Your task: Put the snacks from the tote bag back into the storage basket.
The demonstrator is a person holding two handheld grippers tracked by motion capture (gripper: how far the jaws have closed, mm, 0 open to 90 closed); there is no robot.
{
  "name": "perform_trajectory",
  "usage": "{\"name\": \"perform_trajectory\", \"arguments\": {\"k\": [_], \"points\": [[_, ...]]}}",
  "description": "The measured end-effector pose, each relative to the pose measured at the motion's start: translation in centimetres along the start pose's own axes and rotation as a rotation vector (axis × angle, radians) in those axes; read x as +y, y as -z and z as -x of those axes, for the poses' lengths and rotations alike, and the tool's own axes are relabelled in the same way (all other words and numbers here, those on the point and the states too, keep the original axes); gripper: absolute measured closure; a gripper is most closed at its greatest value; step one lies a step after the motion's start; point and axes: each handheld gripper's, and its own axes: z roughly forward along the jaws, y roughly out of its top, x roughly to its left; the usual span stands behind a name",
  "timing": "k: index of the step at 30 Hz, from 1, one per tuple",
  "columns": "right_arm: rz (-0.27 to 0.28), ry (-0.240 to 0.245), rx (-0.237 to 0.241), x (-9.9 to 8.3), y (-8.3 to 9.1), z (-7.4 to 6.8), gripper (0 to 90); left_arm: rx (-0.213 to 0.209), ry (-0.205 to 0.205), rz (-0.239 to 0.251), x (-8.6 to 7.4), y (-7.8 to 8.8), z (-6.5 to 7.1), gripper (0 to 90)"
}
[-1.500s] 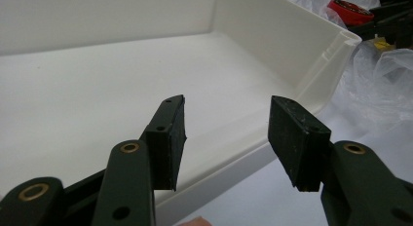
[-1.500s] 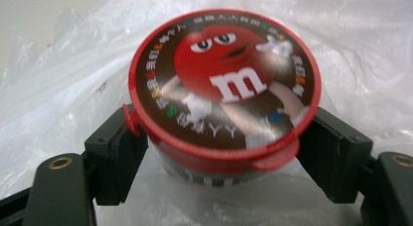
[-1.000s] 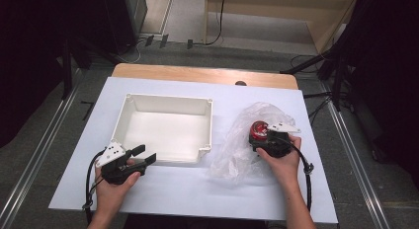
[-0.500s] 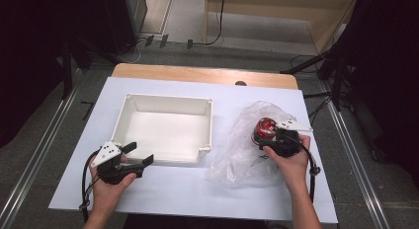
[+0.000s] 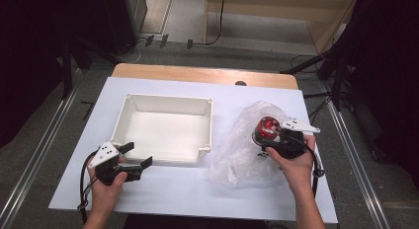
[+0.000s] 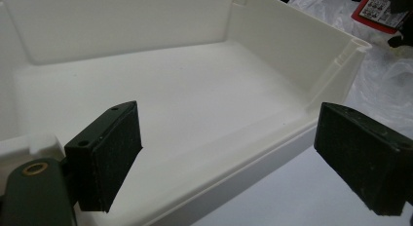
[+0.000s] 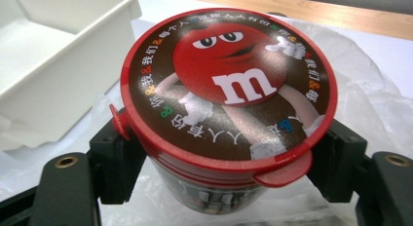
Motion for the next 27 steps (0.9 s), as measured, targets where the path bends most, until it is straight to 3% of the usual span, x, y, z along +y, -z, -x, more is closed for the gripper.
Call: {"name": "perform_trajectory", "arguments": {"k": [14,27], "points": [[0.019,0.016,0.026,1.5,0.4,-1.9,25.9,0.011,-0.018,-0.002,-0.1,0.1,-0.1,10.5],[0.025,0.024,0.042,2.2,0.4,-3.3,25.9,-0.005,-0.046,0.010,0.1,0.2,0.4,10.5]]}}
